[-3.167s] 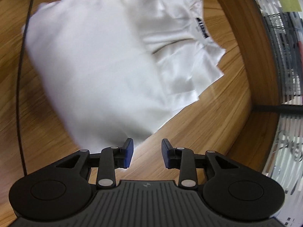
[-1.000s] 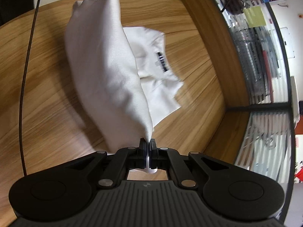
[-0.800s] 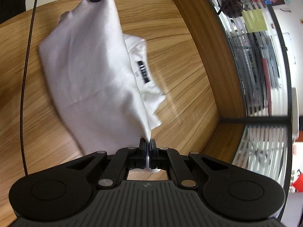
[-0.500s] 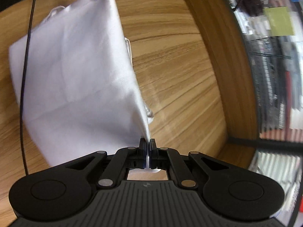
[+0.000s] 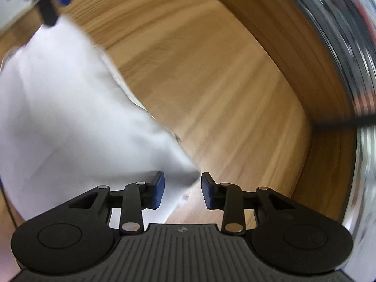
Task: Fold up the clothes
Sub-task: 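Open both grippers and press the folded shirt bundle flat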
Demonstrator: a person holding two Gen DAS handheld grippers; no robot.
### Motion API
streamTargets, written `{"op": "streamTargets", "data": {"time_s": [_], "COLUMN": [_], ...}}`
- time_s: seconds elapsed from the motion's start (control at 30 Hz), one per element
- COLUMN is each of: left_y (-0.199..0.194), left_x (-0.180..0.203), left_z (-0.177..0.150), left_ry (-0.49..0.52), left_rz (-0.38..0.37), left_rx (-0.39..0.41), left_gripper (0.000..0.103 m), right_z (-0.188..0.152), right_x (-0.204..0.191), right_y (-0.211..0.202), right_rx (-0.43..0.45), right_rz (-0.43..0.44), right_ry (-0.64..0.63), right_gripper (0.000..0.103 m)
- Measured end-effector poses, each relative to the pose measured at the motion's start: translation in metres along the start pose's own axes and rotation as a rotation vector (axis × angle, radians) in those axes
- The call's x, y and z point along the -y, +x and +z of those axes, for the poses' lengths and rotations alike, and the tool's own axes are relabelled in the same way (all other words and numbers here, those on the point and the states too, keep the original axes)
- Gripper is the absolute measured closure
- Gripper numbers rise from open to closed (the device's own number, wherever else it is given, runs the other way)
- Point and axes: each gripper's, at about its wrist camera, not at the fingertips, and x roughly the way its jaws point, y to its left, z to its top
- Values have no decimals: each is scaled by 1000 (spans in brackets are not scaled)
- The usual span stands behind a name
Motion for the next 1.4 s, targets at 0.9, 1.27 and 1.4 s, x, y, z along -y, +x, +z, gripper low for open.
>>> {"op": "streamTargets", "data": {"time_s": [0.9,1.27,1.4], "left_y": [44,67,77], "left_x": [40,28,39], "left_z": [-2,67,94], "left_ry": [97,320,457], "left_rz": [-69,-99,-124], "left_rx": [-93,-161,-174], "left_gripper": [88,90,90], "right_z": [-140,-131,-124], "right_x": [-43,-76,-110], "right_y": [-6,-13,-23], "right_rx": [31,-8,-29], "right_rz": [72,41,19], "right_ry": [1271,1523,1655], "right_gripper": [58,69,69]}}
